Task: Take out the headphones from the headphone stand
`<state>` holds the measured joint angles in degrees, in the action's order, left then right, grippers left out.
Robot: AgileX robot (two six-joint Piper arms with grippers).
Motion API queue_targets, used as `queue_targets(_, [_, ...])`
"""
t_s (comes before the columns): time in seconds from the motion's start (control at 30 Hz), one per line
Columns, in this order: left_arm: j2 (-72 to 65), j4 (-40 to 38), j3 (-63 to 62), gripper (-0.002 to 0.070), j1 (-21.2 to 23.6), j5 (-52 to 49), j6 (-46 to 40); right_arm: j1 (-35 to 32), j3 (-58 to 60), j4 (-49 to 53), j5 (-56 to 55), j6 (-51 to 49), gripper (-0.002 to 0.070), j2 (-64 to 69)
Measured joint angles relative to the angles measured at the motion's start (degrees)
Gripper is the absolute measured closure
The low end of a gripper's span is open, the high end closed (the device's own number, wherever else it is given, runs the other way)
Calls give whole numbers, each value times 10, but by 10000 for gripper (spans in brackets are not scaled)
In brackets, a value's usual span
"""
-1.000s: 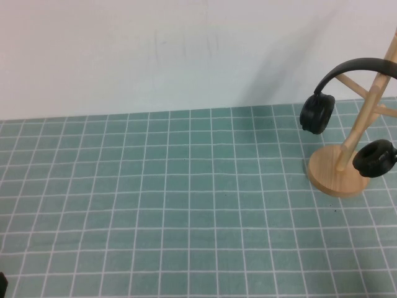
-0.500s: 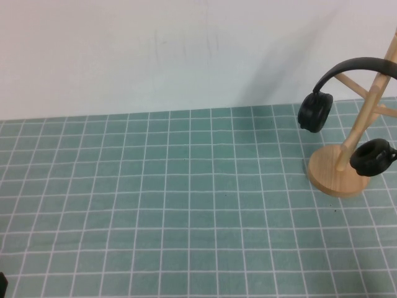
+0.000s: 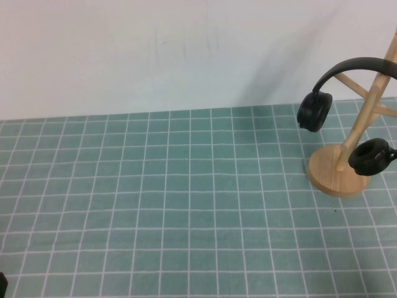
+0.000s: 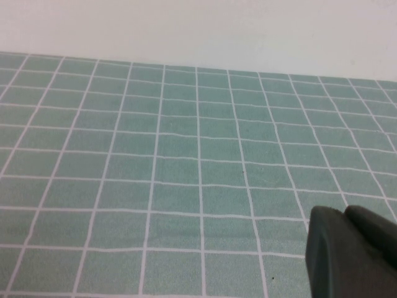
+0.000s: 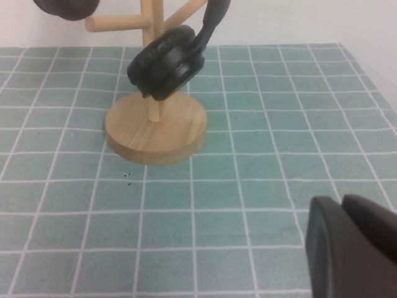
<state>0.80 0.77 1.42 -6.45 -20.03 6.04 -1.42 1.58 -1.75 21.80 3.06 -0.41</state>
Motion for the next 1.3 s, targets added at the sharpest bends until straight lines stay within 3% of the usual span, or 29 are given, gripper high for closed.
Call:
queue_targets(0.47, [0,0,0,678,0,0,0,0,0,-42,-14,0,684,0])
queue_targets(0.97, [0,0,0,678,0,0,0,0,1,-459,-118,0,684,0])
queue_targets(1.3, [0,0,0,678,0,0,0,0,1,-548,-89,5,684,0])
